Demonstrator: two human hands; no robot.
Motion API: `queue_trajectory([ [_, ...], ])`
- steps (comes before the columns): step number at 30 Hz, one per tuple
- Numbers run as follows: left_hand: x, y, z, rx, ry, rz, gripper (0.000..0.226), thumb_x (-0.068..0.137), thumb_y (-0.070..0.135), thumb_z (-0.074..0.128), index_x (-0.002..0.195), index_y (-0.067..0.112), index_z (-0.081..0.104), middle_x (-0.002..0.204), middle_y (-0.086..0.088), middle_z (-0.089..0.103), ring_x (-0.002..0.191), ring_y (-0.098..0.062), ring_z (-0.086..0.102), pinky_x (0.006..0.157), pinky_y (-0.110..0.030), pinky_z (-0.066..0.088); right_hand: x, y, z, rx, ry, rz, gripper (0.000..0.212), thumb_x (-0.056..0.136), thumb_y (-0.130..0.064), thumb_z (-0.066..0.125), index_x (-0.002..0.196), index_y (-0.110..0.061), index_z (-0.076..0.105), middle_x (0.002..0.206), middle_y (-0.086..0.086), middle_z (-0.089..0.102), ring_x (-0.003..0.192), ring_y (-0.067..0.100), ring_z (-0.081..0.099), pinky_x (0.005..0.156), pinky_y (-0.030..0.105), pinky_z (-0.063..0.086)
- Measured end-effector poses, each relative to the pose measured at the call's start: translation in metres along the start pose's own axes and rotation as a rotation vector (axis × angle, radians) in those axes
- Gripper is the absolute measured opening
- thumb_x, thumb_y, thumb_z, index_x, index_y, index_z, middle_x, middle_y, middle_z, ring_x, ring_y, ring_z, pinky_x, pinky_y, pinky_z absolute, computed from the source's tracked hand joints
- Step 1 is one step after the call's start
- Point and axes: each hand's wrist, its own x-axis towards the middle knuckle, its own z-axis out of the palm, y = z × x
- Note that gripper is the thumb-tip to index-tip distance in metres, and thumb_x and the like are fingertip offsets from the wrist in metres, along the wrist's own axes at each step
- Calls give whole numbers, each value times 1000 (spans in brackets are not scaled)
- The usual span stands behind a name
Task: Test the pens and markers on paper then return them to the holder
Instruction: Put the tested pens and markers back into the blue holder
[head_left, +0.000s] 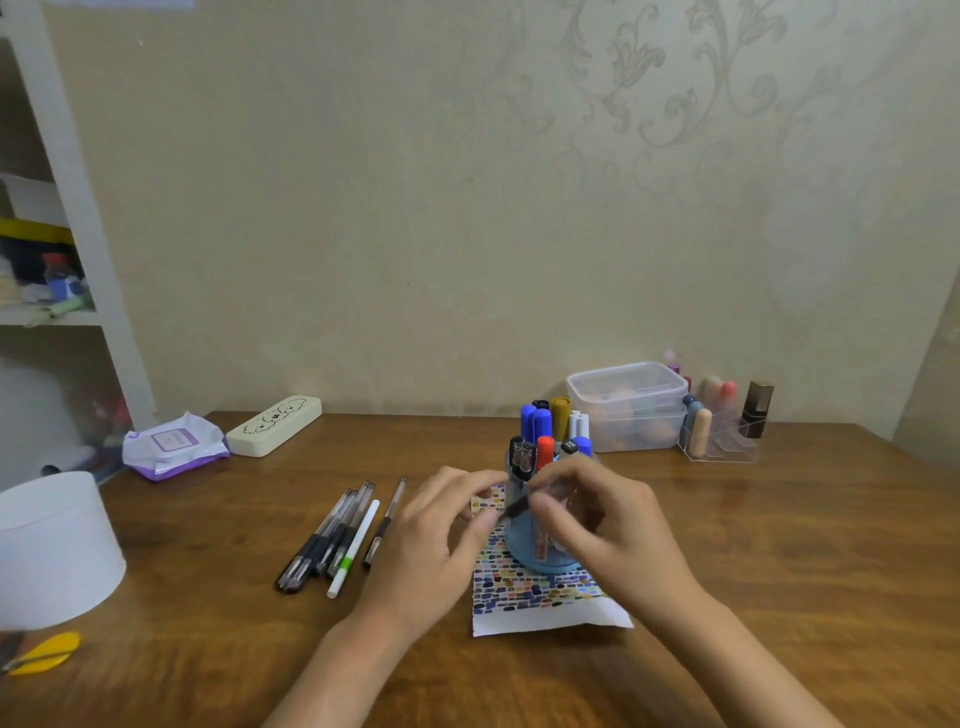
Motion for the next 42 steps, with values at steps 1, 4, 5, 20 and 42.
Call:
queue_trajectory([
  [1, 0, 0, 0, -2, -16, -24, 37, 100, 29, 53, 135, 40, 53, 116, 29, 51, 106, -2, 55, 87, -18, 47, 2, 0, -4, 41, 51, 23, 4, 93, -29, 66, 95, -32, 66, 81, -8, 70, 62, 16, 62, 55, 26, 50],
  [4, 0, -1, 2, 87, -82, -60, 51, 104, 26, 44, 149, 47, 31, 130, 34, 42, 121, 13, 39, 93, -3, 33, 6, 0, -15, 164, 189, 87, 15, 95, -39, 58, 91, -26, 63, 76, -6, 69, 63, 11, 63, 53, 26, 48],
  [5, 0, -1, 3, 117, -109, -67, 55, 105, 25, 43, 151, 48, 24, 134, 34, 37, 123, 17, 33, 92, 2, 27, 7, 1, -18, 167, 233, 93, 18, 96, -41, 56, 89, -25, 61, 73, -7, 67, 61, 9, 60, 53, 23, 45],
  [20, 0, -1, 6, 98, -168, -61, 51, 103, 26, 45, 146, 50, 29, 139, 36, 25, 113, 24, 34, 76, 4, 34, 10, 10, -28, 144, 462, 85, 15, 104, -30, 45, 91, -27, 50, 64, -10, 56, 50, 12, 49, 48, 31, 40],
  [42, -2, -2, 8, 38, -247, -94, 67, 102, 26, 47, 143, 67, 13, 142, 34, 19, 113, 14, 40, 88, -14, 45, 9, 12, -23, -57, 406, 50, 37, 89, -22, 73, 107, -43, 49, 92, -17, 70, 59, 14, 65, 53, 33, 52],
])
